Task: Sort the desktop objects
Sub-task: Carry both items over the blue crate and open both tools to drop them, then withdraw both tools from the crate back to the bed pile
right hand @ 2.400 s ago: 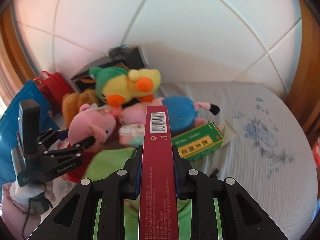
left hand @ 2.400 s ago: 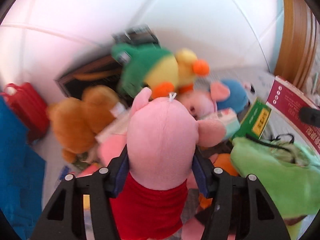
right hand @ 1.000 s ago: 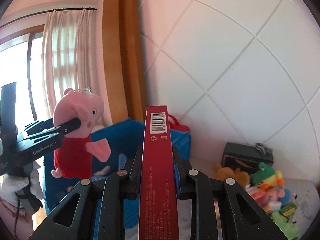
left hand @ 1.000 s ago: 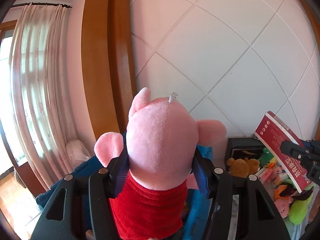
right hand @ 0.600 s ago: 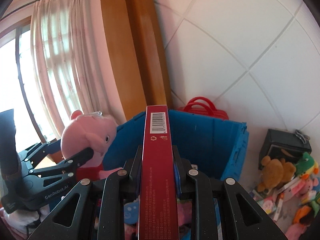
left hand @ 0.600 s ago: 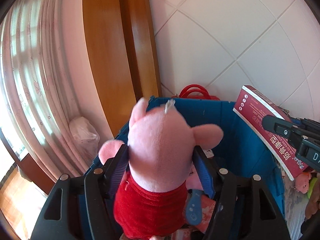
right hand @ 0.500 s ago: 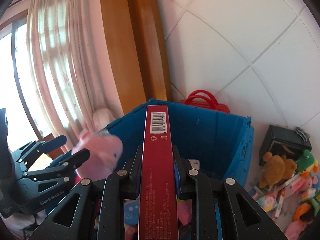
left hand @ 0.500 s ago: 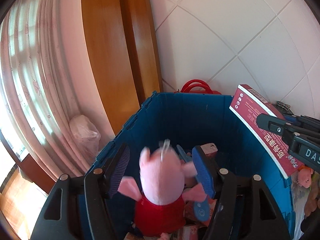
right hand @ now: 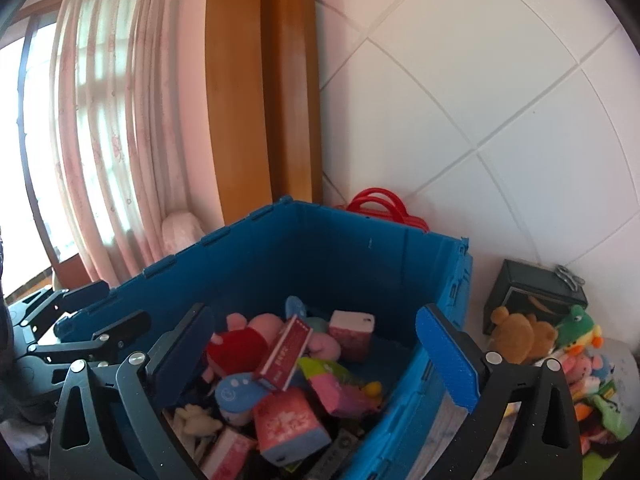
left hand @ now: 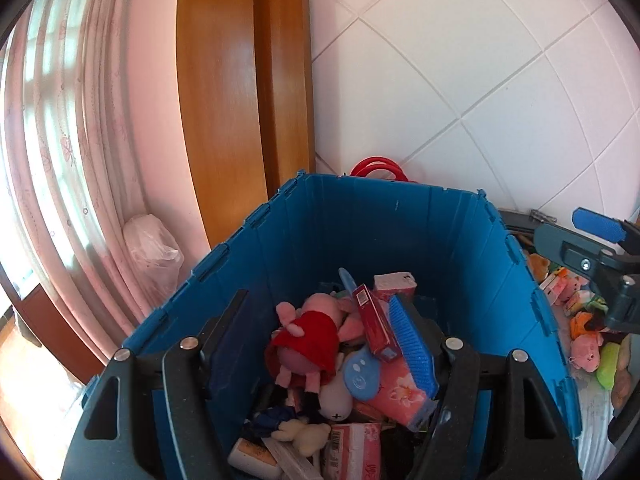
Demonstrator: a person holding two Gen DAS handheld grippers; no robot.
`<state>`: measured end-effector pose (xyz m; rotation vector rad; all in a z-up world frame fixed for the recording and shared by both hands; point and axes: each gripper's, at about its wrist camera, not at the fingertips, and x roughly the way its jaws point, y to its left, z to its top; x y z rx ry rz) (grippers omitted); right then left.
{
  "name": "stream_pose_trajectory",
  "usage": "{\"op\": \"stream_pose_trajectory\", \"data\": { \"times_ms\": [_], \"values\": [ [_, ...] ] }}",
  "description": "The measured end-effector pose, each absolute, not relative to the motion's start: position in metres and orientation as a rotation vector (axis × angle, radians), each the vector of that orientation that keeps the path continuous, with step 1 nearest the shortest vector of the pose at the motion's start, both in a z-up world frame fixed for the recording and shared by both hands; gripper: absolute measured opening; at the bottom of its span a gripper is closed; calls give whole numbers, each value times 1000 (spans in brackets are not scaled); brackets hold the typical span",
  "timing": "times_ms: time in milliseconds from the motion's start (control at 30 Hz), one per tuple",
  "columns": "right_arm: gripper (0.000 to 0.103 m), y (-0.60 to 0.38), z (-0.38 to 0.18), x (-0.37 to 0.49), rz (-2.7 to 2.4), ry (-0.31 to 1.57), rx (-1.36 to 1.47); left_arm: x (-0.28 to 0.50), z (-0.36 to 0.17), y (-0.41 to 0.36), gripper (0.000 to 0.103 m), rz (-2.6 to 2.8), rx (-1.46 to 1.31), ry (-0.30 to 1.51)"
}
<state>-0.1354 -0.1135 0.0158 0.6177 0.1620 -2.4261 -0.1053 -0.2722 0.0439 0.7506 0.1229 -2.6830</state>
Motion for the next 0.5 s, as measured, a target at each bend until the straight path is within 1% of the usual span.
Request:
{"op": "stream_pose_trajectory", "data": {
  "times_ms": [133,267,467,500],
  "values": [
    [103,-86,17,-112,-2441,109,590,-87,38,-262,70,-2694,697,171],
    [103,-51,16,-89,-2463,71,532,-72,36,-242,70,-2703,639,171],
    [103,36,7,-65,-2577,-68,484,-57,45,-192,70,-2783,541,138],
    [103,53,5,-62,-2614,-87,486,-57,47,-182,71,-2799,533,135]
  ]
}}
